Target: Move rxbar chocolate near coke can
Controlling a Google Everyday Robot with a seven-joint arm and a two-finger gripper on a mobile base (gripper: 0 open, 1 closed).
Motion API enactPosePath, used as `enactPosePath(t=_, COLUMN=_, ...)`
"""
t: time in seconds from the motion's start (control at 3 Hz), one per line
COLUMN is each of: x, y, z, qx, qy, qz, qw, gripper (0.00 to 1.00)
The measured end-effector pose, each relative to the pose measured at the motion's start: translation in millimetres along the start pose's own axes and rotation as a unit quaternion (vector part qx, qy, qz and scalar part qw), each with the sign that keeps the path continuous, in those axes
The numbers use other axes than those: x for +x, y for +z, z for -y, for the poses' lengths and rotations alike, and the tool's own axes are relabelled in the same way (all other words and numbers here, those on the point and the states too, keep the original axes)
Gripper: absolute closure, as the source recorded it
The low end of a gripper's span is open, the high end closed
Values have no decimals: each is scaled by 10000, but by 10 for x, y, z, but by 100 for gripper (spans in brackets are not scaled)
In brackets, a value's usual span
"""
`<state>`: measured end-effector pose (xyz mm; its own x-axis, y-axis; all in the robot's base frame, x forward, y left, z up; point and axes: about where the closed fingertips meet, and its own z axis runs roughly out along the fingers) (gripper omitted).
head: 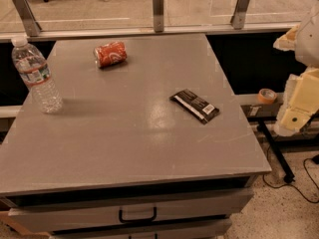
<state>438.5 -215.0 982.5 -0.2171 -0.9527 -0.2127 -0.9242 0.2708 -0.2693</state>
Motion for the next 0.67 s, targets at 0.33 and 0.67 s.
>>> enactPosePath(t=0.33, x=0, y=0, z=0, qx=1, qy=0, qz=1, qw=10000, gripper=0)
enactPosePath(t=0.67, x=-78, y=117, z=55, qx=81, qy=290, qz=477, qw=9984, gripper=0)
